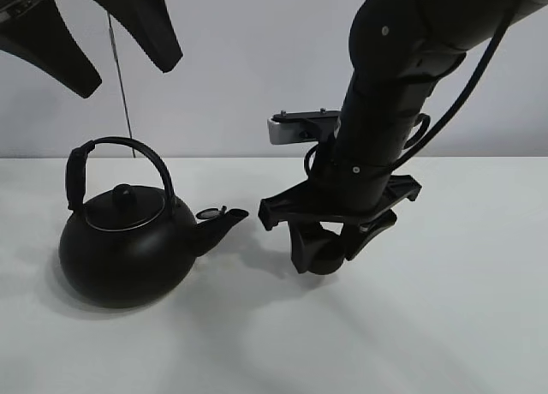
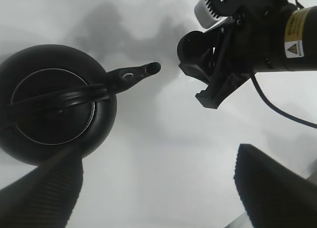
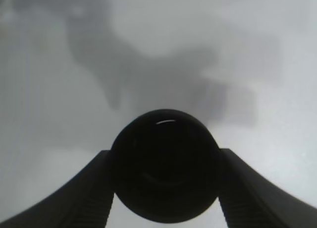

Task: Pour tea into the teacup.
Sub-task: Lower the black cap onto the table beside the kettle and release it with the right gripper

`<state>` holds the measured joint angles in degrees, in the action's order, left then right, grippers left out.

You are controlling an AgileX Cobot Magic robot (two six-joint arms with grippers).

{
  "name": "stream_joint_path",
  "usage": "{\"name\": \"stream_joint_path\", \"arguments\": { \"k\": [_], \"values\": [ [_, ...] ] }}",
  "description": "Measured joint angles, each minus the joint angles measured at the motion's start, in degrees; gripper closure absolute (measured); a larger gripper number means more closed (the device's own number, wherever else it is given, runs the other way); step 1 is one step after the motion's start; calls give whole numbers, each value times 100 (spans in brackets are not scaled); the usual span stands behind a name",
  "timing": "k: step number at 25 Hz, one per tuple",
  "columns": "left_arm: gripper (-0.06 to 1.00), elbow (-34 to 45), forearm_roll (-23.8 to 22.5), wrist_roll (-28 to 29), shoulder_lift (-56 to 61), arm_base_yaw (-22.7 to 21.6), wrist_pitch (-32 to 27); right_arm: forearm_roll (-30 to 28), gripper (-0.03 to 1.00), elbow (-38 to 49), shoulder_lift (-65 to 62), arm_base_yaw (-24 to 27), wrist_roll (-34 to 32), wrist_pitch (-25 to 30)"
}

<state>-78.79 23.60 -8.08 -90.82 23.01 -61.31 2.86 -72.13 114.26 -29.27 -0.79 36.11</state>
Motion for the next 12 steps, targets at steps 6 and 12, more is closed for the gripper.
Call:
{"name": "stream_joint_path", "arguments": {
  "k": [6,12],
  "values": [
    [34,0,0,0,0,0,0,30,57,0,72,-168,20,-29],
    [34,0,0,0,0,0,0,18,57,0,275,-175,20,-68]
  ]
}}
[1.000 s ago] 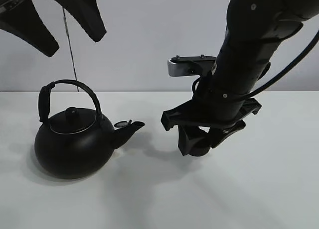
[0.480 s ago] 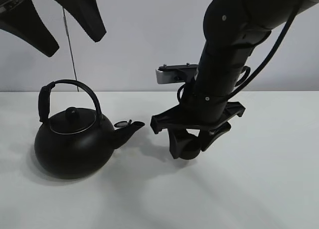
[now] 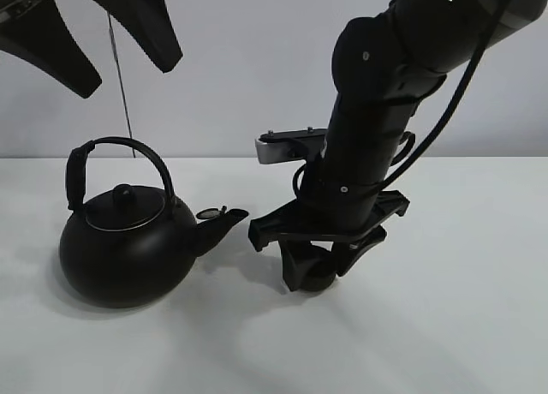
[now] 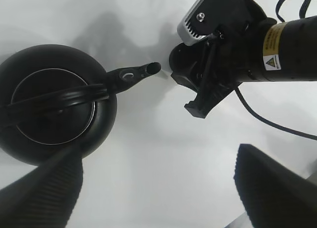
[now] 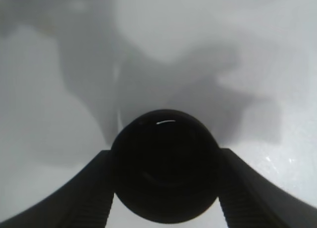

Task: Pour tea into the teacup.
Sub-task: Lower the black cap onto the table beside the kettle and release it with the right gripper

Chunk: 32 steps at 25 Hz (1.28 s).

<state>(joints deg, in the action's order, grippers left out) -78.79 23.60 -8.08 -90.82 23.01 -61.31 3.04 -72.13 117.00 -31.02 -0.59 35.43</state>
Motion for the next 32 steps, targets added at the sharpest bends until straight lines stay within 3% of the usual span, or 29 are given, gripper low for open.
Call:
{"name": "stream_joint_path", "arguments": {
  "k": [14,24,32],
  "values": [
    [34,0,0,0,0,0,0,-10,57,-49,47,0,-22,-7],
    [34,0,0,0,0,0,0,-10,43,-49,80,-6,-34,127],
    [34,0,0,0,0,0,0,-45,37,-30,-852,37,-274,361]
  ]
}}
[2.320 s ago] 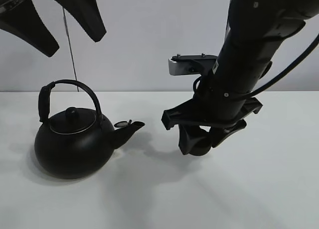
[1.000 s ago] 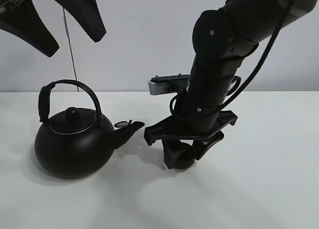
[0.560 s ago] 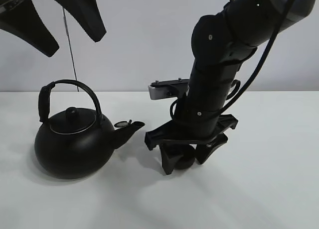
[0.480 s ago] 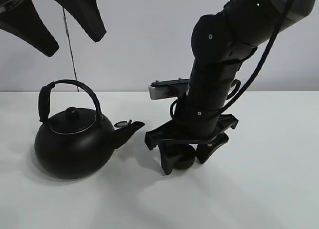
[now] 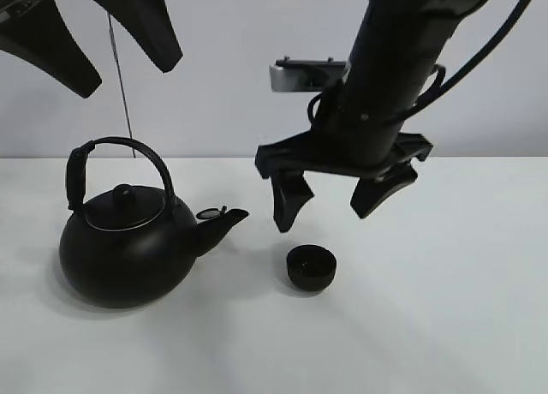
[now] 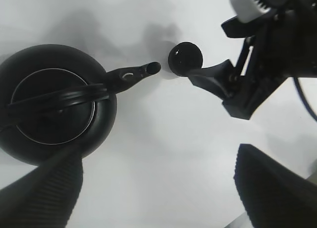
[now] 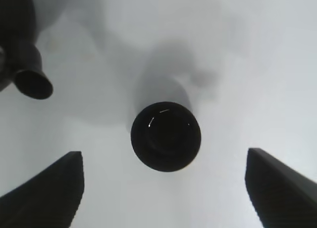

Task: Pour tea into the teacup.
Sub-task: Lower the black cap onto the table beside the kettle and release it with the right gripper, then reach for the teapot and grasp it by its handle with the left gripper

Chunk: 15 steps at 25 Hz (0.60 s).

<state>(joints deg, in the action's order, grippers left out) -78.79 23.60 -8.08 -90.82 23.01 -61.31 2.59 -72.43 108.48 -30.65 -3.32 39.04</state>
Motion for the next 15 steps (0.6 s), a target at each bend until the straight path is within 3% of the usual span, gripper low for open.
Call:
{"name": "stream_joint_path", "arguments": {
  "k": [9,15],
  "values": [
    [34,0,0,0,0,0,0,2,33,0,-823,752,-229,727],
    [34,0,-2,0,0,0,0,587,33,6,-1187,1199,-265,963]
  ]
}}
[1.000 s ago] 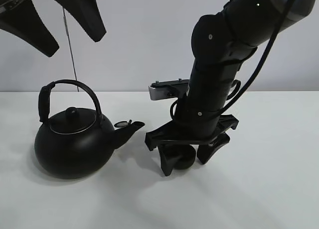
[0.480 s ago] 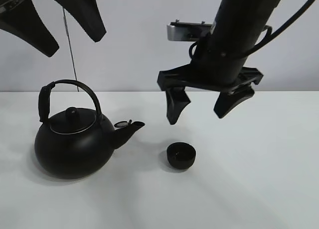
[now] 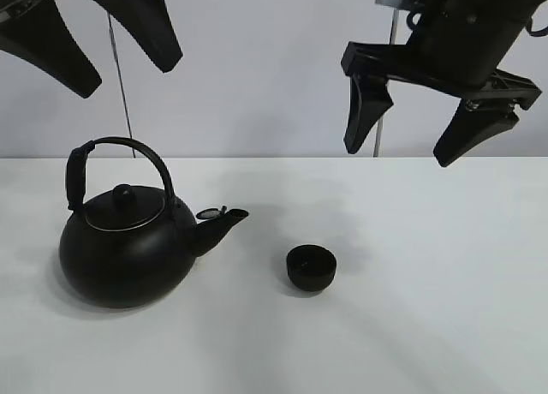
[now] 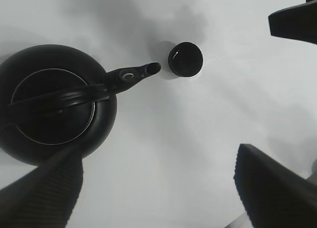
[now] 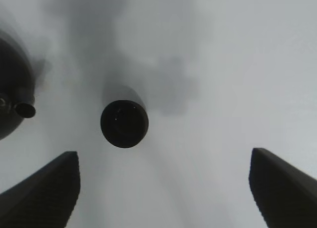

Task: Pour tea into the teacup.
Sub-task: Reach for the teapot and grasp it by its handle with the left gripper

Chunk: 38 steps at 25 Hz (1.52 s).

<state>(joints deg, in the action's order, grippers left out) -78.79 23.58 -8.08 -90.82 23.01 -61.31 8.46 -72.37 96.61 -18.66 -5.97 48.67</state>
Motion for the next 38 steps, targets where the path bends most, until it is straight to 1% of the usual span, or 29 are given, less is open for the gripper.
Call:
{"name": "stream_joint_path", "arguments": {
  "k": [3,7,15,31,34,38],
  "values": [
    [34,0,0,0,0,0,0,305,33,0,-71,127,0,1],
    [34,0,0,0,0,0,0,431,33,0,-76,139,-24,13],
    [34,0,0,0,0,0,0,443,33,0,-154,139,-147,76],
    [34,0,0,0,0,0,0,443,33,0,-154,139,-152,88],
    [34,0,0,0,0,0,92,443,33,0,-154,139,-152,88],
    [34,0,-22,-218,12,0,228,443,33,0,-154,139,-152,88]
  ]
}}
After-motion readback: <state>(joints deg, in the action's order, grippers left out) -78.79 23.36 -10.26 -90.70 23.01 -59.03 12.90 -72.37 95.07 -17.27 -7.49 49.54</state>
